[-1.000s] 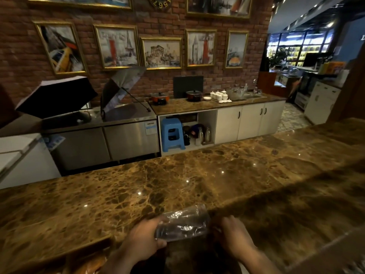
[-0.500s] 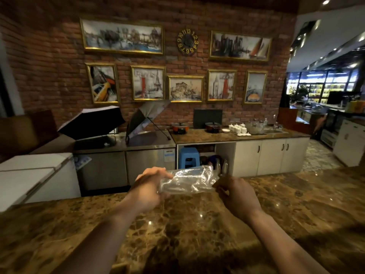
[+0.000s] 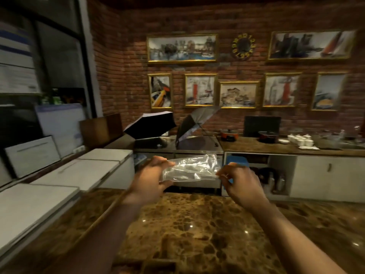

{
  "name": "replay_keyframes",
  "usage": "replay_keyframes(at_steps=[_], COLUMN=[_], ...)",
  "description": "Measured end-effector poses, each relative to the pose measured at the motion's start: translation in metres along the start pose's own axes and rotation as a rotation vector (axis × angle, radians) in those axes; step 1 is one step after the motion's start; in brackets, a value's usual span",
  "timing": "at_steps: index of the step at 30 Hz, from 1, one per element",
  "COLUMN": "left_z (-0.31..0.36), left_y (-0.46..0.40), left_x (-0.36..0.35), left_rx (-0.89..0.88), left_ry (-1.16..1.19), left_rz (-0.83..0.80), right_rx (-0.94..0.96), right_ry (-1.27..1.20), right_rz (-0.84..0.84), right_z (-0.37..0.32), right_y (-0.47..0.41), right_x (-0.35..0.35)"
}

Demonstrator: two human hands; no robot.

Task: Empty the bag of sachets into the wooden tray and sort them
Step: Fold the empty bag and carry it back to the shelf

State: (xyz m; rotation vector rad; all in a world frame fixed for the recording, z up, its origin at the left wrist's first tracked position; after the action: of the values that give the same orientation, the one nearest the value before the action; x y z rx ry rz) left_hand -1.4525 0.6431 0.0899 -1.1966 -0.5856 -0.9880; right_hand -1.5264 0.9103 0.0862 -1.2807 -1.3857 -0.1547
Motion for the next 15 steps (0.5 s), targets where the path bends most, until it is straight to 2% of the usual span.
replay_keyframes(at_steps=[7,15], left_z=[-0.085,-0.206], left_y=[0.071,0.200], left_x=[0.080,0.197], left_rx=[0.289,0.470], left_ry=[-0.081,-0.173], left_rz=[0.046,0.215], right_rx=[0.162,0.401], right_ry=[-0.201,-0.270], right_rz=[-0.084,-0.080], right_z=[-0.110,-0.312], right_y=[-0.028,-0.039], right_x=[-0.067,-0.133])
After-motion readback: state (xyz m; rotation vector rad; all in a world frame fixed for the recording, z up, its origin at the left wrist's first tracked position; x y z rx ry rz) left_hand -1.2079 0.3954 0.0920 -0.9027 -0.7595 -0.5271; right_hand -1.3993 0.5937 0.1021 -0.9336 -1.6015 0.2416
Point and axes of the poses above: each hand's wrist, its own y-axis away from the middle knuckle, its own x-axis out of the back of the hand, z = x × y, the point moved 3 cm from there along -y, towards the middle knuckle, and after that the axes turned 2 degrees about x, right-handed, at the moved point
